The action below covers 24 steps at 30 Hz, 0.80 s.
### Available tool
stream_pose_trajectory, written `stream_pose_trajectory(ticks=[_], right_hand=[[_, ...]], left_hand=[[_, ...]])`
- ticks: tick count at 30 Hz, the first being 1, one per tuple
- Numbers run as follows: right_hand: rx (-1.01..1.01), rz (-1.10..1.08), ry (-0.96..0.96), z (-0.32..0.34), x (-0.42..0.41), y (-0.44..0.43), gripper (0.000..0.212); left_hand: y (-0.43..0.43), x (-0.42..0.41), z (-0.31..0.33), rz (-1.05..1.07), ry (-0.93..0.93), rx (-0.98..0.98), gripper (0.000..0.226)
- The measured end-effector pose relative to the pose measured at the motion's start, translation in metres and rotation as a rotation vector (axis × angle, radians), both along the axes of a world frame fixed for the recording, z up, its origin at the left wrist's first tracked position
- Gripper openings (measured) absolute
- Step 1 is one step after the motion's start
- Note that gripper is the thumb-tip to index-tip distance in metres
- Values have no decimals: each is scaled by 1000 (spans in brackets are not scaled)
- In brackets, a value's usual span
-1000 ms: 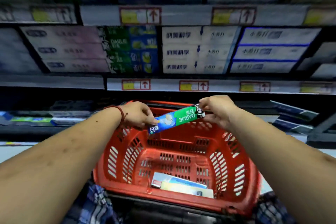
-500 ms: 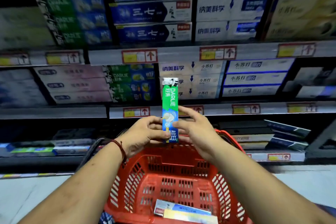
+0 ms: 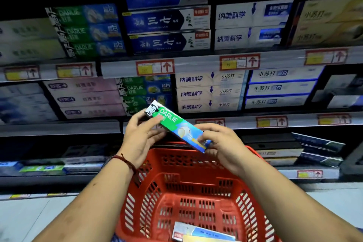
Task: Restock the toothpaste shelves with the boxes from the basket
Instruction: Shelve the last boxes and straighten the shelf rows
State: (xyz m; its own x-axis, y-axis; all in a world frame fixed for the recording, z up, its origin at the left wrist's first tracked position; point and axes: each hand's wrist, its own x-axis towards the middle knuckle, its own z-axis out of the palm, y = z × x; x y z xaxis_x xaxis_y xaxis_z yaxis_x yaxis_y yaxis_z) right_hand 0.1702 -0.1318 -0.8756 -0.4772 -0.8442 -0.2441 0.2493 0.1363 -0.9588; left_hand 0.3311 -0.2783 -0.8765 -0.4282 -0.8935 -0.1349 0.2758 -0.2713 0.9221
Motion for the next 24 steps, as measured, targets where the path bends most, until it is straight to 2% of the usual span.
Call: stream_pose_trajectory(ticks=[2, 5, 7, 9, 11, 13, 17, 19, 24], right_hand=[[-34, -115, -75, -1, -4, 0, 23], [-51, -353, -127, -8, -5, 0, 34], [-42, -483, -134, -13, -4, 0, 30], [-40, -562, -136, -18, -5, 1, 19], [-28, -611, -57, -21, -5, 2, 12], [-21, -614, 42, -20, -1, 2, 11], [-81, -551, 190, -6, 8, 3, 31], [-105, -534, 240, 2, 8, 0, 39], [-173, -421, 317, 35, 15, -11, 43]], left_hand=[[-4, 3, 1, 35, 61, 21, 41], [-1, 3, 1, 16, 105, 20, 38], [3, 2, -1, 0, 85, -11, 35], [4, 3, -4, -2, 30, -65, 34], [3, 2, -8, 38, -143, -193, 31], [0, 4, -9, 110, -304, -336, 29], [0, 5, 1, 182, -421, -511, 19], [5, 8, 9, 199, -414, -528, 8], [4, 18, 31, 292, -339, -569, 17]])
